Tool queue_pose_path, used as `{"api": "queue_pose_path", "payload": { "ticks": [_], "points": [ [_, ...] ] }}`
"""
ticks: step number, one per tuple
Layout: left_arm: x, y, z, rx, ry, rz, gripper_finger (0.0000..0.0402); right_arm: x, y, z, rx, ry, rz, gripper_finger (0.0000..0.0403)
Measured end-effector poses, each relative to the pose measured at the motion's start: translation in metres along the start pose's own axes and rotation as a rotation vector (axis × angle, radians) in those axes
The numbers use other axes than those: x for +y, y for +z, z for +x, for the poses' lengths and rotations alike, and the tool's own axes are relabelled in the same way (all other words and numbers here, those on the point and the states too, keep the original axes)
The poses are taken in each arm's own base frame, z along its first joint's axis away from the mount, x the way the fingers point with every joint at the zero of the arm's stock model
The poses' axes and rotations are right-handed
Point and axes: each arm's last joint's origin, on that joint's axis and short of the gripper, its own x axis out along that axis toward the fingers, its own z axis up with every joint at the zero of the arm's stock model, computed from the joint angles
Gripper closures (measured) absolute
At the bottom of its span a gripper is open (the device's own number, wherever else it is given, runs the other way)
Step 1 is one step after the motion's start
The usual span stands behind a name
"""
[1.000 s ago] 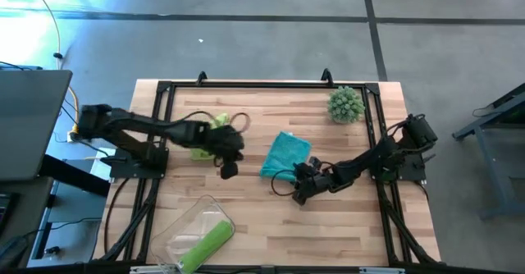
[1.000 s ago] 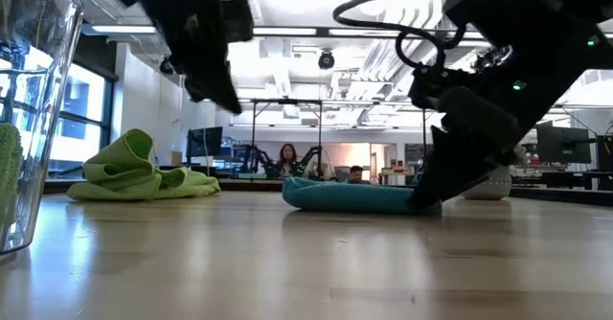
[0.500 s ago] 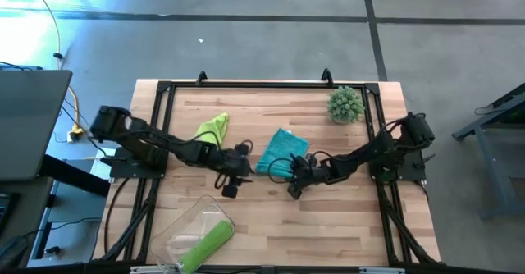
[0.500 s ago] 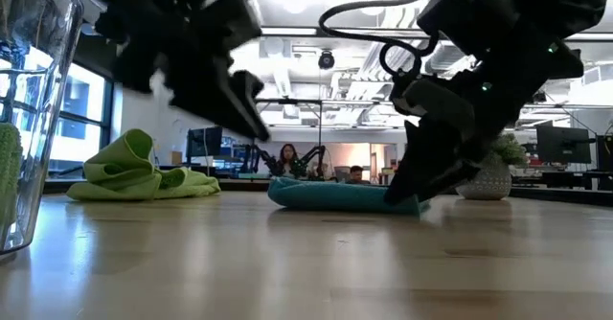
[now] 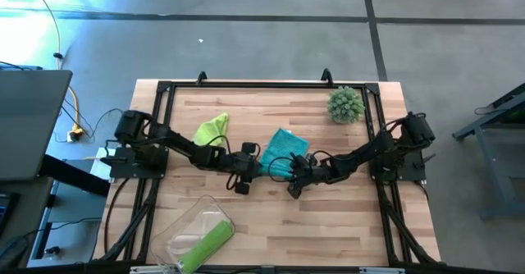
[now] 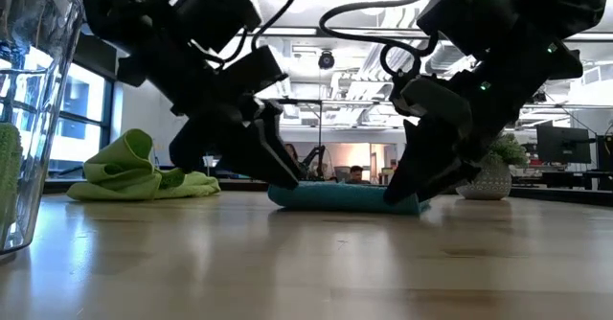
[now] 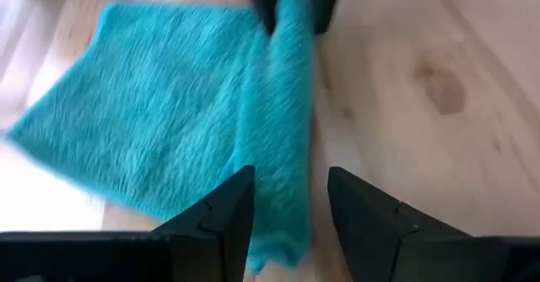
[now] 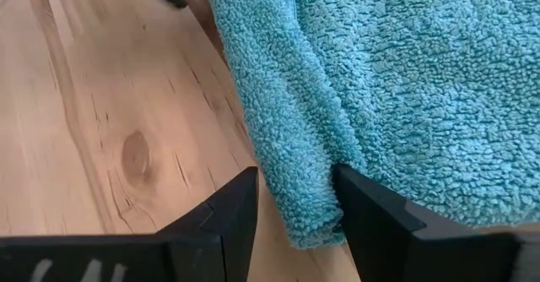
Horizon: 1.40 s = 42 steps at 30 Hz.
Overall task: Roll microfiber towels into tight, uniform cylinder then place into a basket
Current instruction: Roll the blue microfiber cloth
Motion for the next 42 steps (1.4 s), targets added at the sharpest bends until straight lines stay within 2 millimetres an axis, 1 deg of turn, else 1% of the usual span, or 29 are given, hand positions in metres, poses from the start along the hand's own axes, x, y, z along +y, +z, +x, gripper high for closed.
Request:
{"api": "queue_pose_path", "payload": {
  "ticks": [3, 11, 15, 20, 24, 29, 31, 33, 36, 42],
  "points": [
    [-0.001, -0.001, 0.002, -0.003, -0.004, 0.040, 0.0259, 0.000, 0.000, 0.000, -0.001, 0.000, 0.000, 0.0251],
    [0.015, -0.004, 0.005, 0.004, 0.037, 0.012, 0.0259, 0.000, 0.000, 0.000, -0.002, -0.001, 0.000, 0.0251],
    [0.018, -0.009, 0.008, 0.029, 0.057, 0.009, 0.0259, 0.000, 0.000, 0.000, -0.002, -0.001, 0.000, 0.0251],
    [0.022, -0.007, 0.008, 0.021, 0.105, 0.001, 0.0259, 0.000, 0.000, 0.000, -0.001, 0.000, 0.000, 0.0251],
    [0.024, -0.009, 0.009, 0.009, 0.040, -0.015, 0.0259, 0.000, 0.000, 0.000, -0.001, 0.000, 0.000, 0.0251],
    [0.022, -0.016, 0.016, 0.011, -0.081, -0.120, 0.0259, 0.000, 0.000, 0.000, -0.001, 0.001, 0.000, 0.0251],
    [0.020, -0.019, 0.018, 0.026, -0.093, -0.147, 0.0259, 0.000, 0.000, 0.000, 0.001, 0.003, 0.000, 0.0251],
    [0.019, -0.019, 0.018, 0.028, -0.071, -0.146, 0.0259, 0.000, 0.000, 0.000, 0.004, 0.006, -0.001, 0.0251],
    [0.017, -0.014, 0.015, 0.027, 0.018, -0.132, 0.0259, 0.000, 0.000, 0.000, 0.005, 0.008, 0.000, 0.0251],
    [0.014, 0.004, 0.004, -0.015, 0.177, -0.046, 0.0259, 0.000, 0.000, 0.000, 0.008, 0.010, 0.000, 0.0251]
  ]
}}
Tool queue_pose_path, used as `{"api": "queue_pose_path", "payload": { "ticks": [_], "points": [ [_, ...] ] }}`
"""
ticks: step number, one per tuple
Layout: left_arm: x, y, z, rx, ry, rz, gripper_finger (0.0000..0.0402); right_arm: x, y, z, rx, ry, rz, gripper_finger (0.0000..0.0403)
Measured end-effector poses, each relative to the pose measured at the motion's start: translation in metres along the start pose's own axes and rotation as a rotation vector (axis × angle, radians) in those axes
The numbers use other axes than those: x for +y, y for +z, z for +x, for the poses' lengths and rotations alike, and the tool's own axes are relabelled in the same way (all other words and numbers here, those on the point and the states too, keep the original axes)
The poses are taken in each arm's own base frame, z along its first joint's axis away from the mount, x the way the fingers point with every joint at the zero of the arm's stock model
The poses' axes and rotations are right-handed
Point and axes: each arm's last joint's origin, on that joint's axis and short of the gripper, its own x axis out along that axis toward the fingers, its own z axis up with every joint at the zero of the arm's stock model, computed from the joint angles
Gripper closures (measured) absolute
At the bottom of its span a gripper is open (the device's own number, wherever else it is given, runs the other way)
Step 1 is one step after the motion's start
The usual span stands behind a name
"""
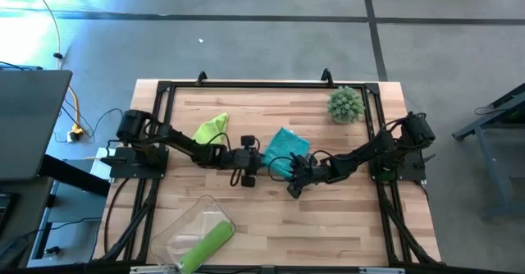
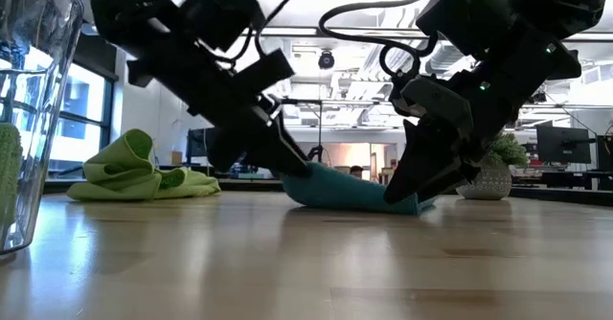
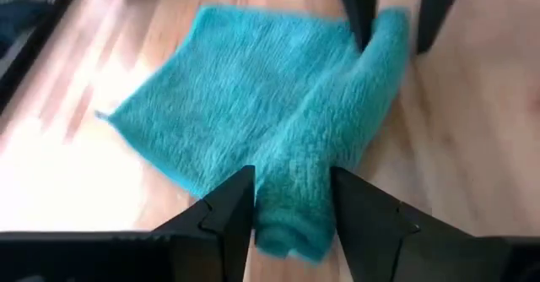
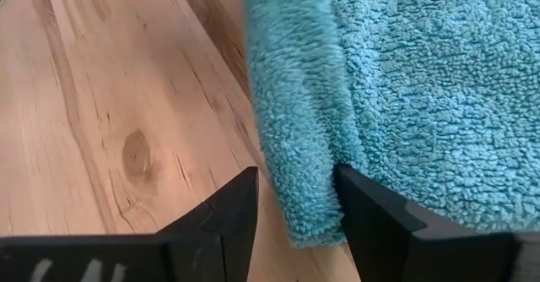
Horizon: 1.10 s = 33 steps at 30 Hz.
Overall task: Roll microfiber towels into tight, uniform cylinder then place into a basket
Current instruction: Roll the blue microfiber cloth
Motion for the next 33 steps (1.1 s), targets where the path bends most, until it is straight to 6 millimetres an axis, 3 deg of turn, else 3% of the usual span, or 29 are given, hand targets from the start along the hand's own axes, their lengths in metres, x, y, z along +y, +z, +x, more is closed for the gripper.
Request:
{"api": "queue_pose_path", "payload": {
  "ticks": [5, 13, 24, 33],
  "points": [
    [-0.011, 0.009, -0.006, -0.039, -0.032, 0.014, 0.0259, 0.000, 0.000, 0.000, 0.001, 0.003, 0.000, 0.0251],
    [-0.032, 0.009, -0.011, -0.055, -0.091, 0.196, 0.0259, 0.000, 0.000, 0.000, 0.002, 0.004, 0.001, 0.0251],
    [-0.014, -0.008, 0.008, 0.028, -0.050, 0.198, 0.0259, 0.001, 0.000, 0.000, -0.001, 0.007, 0.001, 0.0251],
    [0.004, -0.020, 0.022, 0.061, -0.056, 0.103, 0.0261, 0.001, 0.001, 0.000, -0.008, 0.015, -0.003, 0.0251]
  ]
}}
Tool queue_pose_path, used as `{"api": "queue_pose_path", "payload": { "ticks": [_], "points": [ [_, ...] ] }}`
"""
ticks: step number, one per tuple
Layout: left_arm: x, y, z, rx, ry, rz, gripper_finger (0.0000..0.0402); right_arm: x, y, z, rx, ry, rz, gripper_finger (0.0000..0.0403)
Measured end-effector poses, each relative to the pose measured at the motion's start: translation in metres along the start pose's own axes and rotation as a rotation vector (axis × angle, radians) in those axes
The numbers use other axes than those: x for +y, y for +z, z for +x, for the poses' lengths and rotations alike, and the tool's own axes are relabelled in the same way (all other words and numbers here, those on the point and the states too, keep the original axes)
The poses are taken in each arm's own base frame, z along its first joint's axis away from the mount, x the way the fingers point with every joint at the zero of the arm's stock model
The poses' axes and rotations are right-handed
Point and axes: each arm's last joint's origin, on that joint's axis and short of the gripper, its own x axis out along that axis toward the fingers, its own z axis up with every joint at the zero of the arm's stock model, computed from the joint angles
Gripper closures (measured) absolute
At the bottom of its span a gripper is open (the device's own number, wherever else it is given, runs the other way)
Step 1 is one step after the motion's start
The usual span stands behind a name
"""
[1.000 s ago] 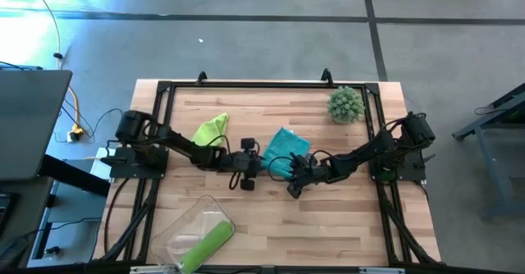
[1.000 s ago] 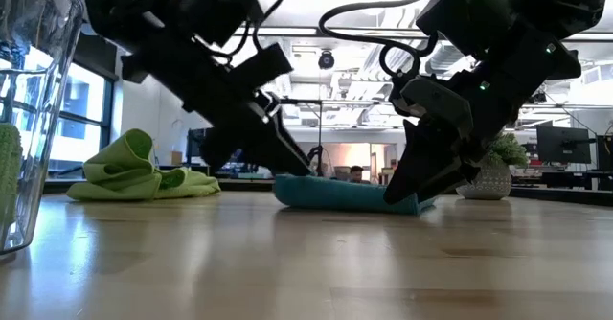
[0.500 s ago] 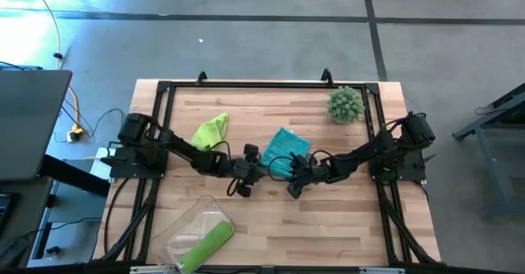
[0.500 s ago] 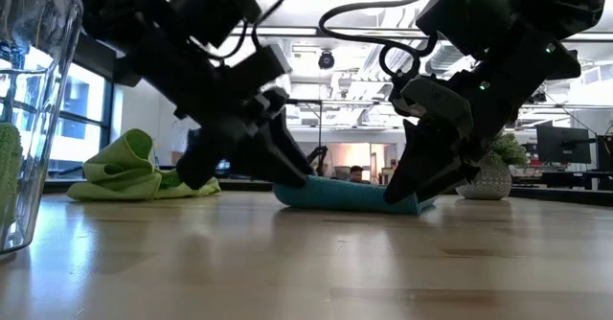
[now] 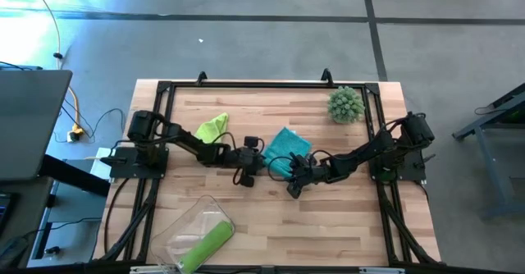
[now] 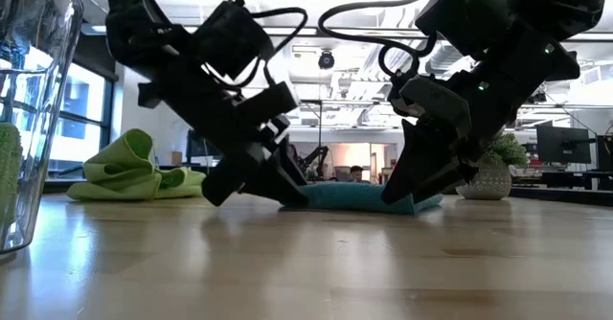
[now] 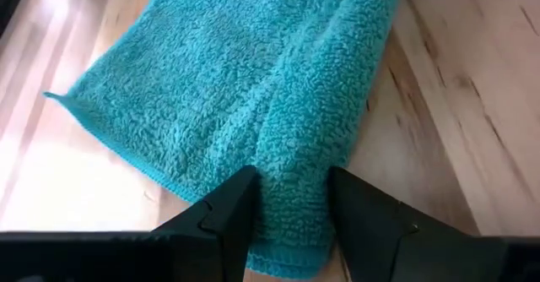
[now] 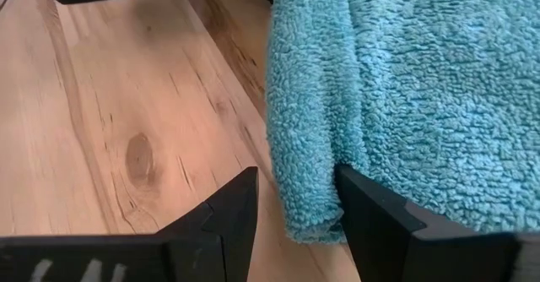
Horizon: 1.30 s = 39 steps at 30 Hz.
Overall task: Roll microfiber towels into tight, uniform cylinder then place into a basket
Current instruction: Roll the blue microfiber cloth
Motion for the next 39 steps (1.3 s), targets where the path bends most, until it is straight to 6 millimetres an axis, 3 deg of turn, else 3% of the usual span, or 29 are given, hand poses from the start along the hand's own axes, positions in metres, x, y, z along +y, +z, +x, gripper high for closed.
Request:
{"api": "queue_pose_path", "payload": {
  "ticks": [6, 12, 19, 26, 30, 33, 36, 39],
  "points": [
    [-0.001, -0.002, 0.002, -0.004, -0.069, -0.120, 0.0314, 0.001, 0.001, 0.000, -0.012, 0.013, -0.012, 0.0251],
    [-0.008, -0.003, -0.001, 0.022, -0.299, -0.361, 0.0393, 0.002, 0.003, -0.001, -0.024, 0.023, -0.098, 0.0251],
    [-0.015, -0.004, -0.003, 0.109, -0.562, -0.720, 0.0383, 0.003, 0.012, -0.023, 0.008, 0.094, -0.275, 0.0252],
    [-0.009, 0.002, -0.002, 0.126, -0.600, -0.896, 0.0393, 0.020, 0.010, -0.055, -0.029, 0.197, -0.545, 0.0252],
    [-0.006, 0.008, 0.000, 0.140, -0.597, -0.980, 0.0391, 0.035, -0.006, -0.055, -0.066, 0.209, -0.786, 0.0252],
    [-0.004, 0.013, 0.001, 0.147, -0.598, -0.987, 0.0391, 0.037, -0.015, -0.052, -0.120, 0.066, -0.952, 0.0252],
    [-0.004, 0.016, 0.002, 0.179, -0.592, -0.989, 0.0390, 0.039, -0.018, -0.051, -0.187, -0.067, -0.993, 0.0252],
    [-0.004, 0.019, 0.003, 0.202, -0.580, -0.991, 0.0390, 0.038, -0.020, -0.047, -0.180, -0.071, -0.989, 0.0252]
  ]
}}
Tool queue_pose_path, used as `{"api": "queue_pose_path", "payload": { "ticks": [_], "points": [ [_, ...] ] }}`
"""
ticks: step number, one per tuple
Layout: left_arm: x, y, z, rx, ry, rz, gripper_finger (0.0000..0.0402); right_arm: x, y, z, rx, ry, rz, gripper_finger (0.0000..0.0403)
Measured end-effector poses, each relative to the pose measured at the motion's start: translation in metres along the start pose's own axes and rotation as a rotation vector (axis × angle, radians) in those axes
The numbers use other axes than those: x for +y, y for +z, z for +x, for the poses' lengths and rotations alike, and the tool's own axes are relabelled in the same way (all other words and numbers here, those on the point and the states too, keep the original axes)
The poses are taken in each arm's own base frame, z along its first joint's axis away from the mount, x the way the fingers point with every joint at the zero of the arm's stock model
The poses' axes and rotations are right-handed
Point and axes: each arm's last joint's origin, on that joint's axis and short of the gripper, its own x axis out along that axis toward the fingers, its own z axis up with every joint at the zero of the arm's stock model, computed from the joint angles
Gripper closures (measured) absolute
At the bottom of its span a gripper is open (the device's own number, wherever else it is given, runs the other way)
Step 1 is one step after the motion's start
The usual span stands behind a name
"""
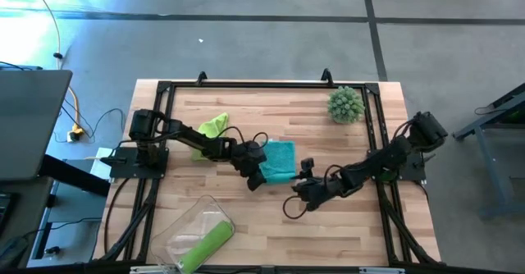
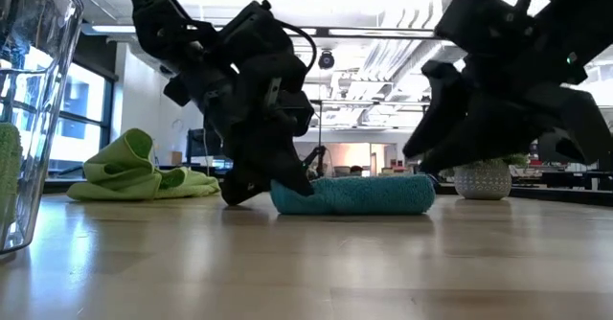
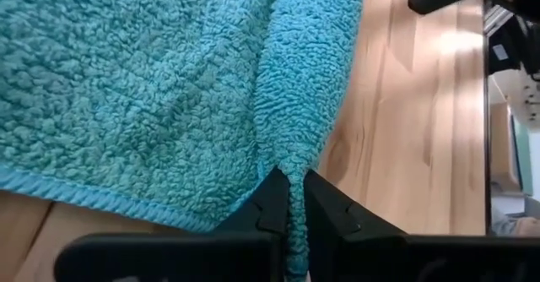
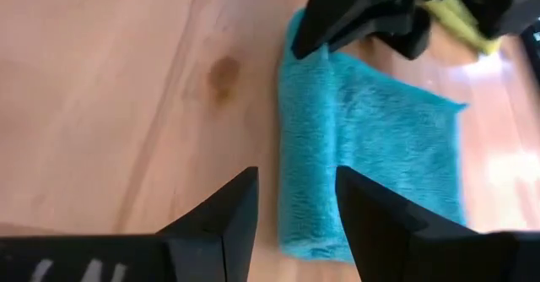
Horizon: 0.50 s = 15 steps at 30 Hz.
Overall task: Roll microfiber towels into tight, uniform cylinder then place into a basket
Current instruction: Roll the blue microfiber cloth
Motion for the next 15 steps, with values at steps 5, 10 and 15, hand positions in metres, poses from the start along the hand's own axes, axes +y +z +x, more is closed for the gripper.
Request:
{"api": "queue_pose_path", "payload": {
  "ticks": [5, 10, 15],
  "points": [
    [-0.002, 0.003, 0.000, -0.011, 0.017, -0.008, 0.0390, 0.007, -0.007, 0.010, 0.032, 0.026, 0.038, 0.0252],
    [-0.002, 0.003, 0.000, -0.014, 0.022, -0.008, 0.0390, 0.012, -0.014, 0.019, 0.072, -0.014, 0.016, 0.0252],
    [-0.002, 0.003, 0.000, -0.015, 0.028, -0.008, 0.0390, 0.012, -0.017, 0.024, 0.081, -0.077, 0.016, 0.0252]
  ]
}}
